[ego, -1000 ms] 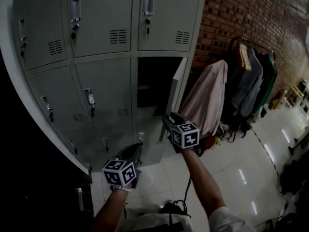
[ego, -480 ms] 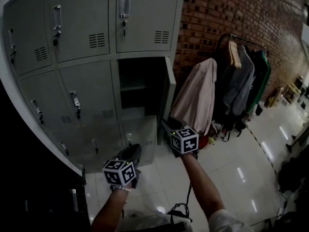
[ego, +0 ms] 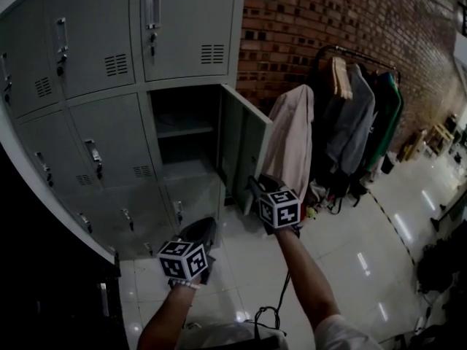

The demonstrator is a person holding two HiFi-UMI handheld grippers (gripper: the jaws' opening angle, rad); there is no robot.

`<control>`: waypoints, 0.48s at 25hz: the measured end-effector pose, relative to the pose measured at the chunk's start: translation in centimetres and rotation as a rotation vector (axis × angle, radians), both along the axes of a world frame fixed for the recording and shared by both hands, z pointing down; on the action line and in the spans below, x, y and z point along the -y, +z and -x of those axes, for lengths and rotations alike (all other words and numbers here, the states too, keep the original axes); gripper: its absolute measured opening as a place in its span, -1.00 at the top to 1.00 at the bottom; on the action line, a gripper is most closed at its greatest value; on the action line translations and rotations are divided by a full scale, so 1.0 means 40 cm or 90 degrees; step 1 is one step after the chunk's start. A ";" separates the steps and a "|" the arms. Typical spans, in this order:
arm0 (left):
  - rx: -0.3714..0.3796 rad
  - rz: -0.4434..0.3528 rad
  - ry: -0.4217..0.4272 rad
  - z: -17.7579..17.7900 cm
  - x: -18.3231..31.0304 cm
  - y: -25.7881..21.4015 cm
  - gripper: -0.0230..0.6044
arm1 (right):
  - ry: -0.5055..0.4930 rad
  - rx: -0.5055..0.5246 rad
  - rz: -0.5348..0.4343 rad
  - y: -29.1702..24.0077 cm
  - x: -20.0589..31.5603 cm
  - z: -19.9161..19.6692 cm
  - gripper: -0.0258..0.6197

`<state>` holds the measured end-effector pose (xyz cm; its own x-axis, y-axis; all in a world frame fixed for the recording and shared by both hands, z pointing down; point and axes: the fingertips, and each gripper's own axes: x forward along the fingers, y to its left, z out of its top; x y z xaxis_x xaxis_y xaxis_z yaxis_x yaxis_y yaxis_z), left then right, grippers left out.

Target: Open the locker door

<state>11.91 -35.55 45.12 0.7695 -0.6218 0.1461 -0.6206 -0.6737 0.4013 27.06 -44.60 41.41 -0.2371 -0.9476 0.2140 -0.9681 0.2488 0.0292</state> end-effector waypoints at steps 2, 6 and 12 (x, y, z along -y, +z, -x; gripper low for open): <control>0.006 0.001 -0.005 -0.016 -0.003 0.003 0.96 | 0.002 0.006 0.001 -0.001 0.002 -0.032 0.60; 0.016 0.001 -0.020 -0.038 -0.002 0.007 0.96 | 0.002 0.013 -0.005 -0.003 0.018 -0.084 0.61; 0.026 0.006 -0.034 -0.082 -0.004 0.014 0.96 | -0.009 0.018 -0.005 -0.001 0.029 -0.131 0.62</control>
<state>15.19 -35.40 45.68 0.7284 -0.6606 0.1819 -0.6715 -0.6354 0.3813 32.32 -45.77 41.37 -0.2568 -0.9456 0.1998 -0.9649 0.2627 0.0033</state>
